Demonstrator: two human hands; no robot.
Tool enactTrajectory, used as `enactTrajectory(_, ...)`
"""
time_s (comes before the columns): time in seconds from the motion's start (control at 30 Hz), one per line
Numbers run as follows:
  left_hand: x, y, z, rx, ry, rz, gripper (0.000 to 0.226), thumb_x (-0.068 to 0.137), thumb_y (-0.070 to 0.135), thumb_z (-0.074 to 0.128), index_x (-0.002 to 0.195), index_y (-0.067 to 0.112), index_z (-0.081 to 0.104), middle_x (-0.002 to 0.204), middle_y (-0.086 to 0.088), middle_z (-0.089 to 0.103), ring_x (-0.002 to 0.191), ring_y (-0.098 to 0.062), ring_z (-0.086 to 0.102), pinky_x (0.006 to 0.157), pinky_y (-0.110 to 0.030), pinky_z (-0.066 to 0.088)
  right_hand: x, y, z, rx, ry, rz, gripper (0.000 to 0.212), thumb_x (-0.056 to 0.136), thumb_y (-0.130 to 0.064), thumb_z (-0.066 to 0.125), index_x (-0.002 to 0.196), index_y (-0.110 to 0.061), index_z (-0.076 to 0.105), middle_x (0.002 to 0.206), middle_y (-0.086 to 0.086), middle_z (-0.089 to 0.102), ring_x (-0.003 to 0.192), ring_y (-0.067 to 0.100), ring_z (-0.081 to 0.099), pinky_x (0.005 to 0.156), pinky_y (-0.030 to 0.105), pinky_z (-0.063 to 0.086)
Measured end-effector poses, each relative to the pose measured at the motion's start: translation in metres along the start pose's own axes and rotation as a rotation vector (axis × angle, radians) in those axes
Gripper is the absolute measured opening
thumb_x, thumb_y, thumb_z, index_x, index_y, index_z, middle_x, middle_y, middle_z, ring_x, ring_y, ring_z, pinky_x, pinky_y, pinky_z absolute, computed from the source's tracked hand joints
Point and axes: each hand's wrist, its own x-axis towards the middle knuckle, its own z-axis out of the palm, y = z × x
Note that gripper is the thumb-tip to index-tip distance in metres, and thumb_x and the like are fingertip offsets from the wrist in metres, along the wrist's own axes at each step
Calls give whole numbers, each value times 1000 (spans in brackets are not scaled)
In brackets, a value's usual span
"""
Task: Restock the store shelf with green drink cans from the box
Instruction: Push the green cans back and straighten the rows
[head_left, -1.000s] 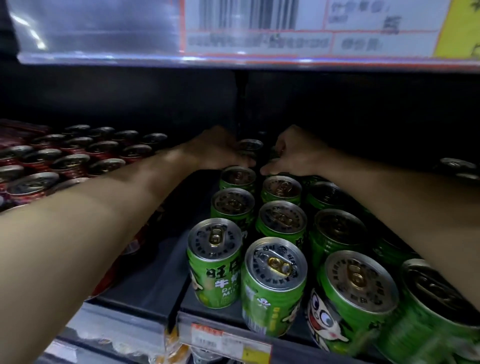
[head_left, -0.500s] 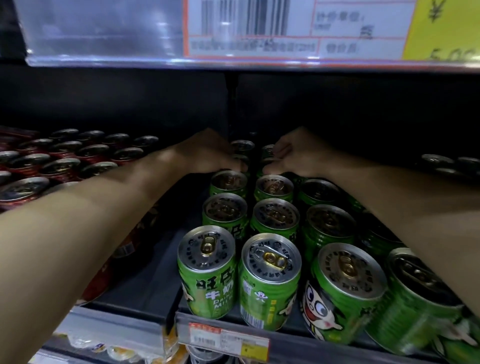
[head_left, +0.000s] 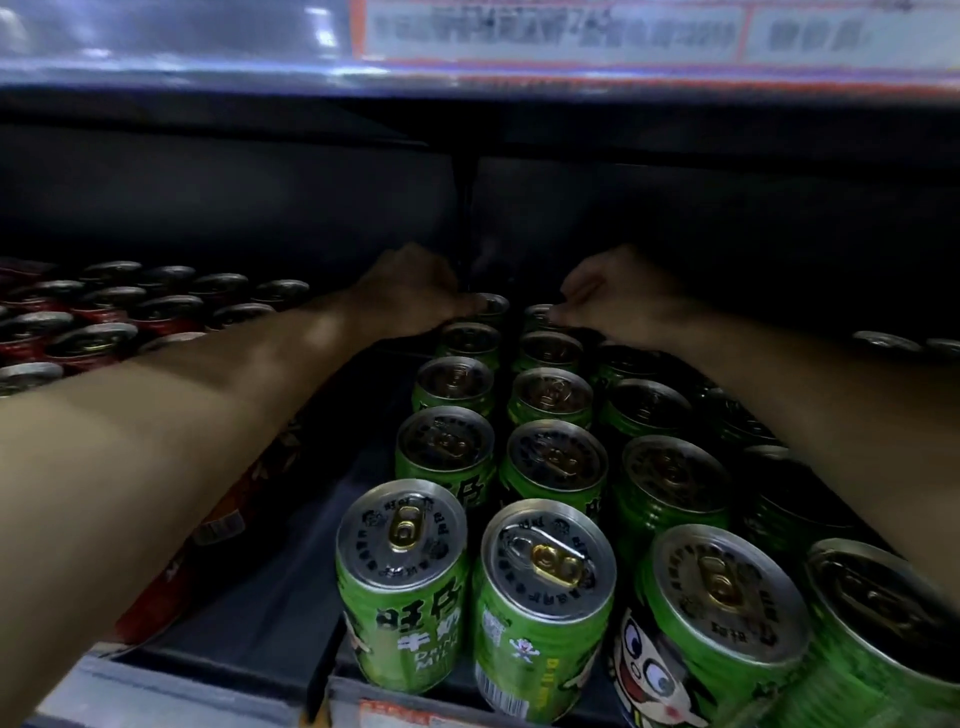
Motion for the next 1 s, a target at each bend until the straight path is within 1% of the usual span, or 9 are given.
enactTrajectory(0.07,10,1,6,-45,9,-21,56,79,66,62,87,11,70,91,-1,69,90,-19,62,77,-29,49,7,4,5,-36,-9,29,48,80,-29,80,120,-7,65,117,9,66,110,24,62,98,39,49)
enactTrajectory(0.17,20,4,16,-29,-13,-22,47,78,60,66,63,18,54,68,5,55,71,-16,54,54,-23,36,14,8,12,-52,-22,75,57,75,-34,83,121,-8,64,118,10,66,111,26,62,99,42,49)
enactTrajectory(0.23,28,4,21,-29,-14,-40,44,78,58,69,61,22,50,64,9,50,64,-12,49,48,-18,30,18,10,14,-31,-40,79,65,73,-34,85,127,-7,61,123,10,64,114,25,60,101,41,48)
enactTrajectory(0.4,39,3,29,-83,-50,-69,40,72,52,76,64,19,56,68,6,57,69,-15,57,53,-22,36,21,12,8,45,-105,53,69,74,-21,85,134,-2,55,129,13,62,117,24,59,105,40,45)
enactTrajectory(0.53,36,6,23,-138,-138,-67,42,77,45,75,77,3,70,78,-11,67,78,-26,64,63,-26,42,18,13,4,45,-109,28,54,75,-18,84,115,11,63,120,24,65,113,33,62,101,48,46)
enactTrajectory(0.6,33,9,19,-174,-168,-80,43,79,38,75,86,-4,70,74,-10,65,68,-21,60,58,-23,41,18,14,3,47,-110,32,52,74,-18,85,113,10,64,118,24,66,111,33,62,101,49,47)
enactTrajectory(0.7,34,12,17,-200,-179,-115,34,76,36,77,85,3,73,68,-1,63,57,-11,55,46,-17,40,19,13,2,23,-131,28,51,73,-20,85,114,5,66,117,19,67,110,29,63,101,48,47)
enactTrajectory(0.8,33,12,18,-165,-199,-111,36,78,42,74,84,7,74,71,0,66,60,-11,58,52,-21,41,20,13,1,-2,-139,24,51,74,-20,84,115,4,66,117,18,67,110,28,63,102,47,46)
enactTrajectory(1.0,32,12,19,-312,-223,-186,27,76,35,79,81,11,70,77,-2,68,67,-15,63,59,-23,45,20,13,3,-6,-154,20,59,75,-24,84,126,-2,61,124,12,65,115,24,60,105,42,45)
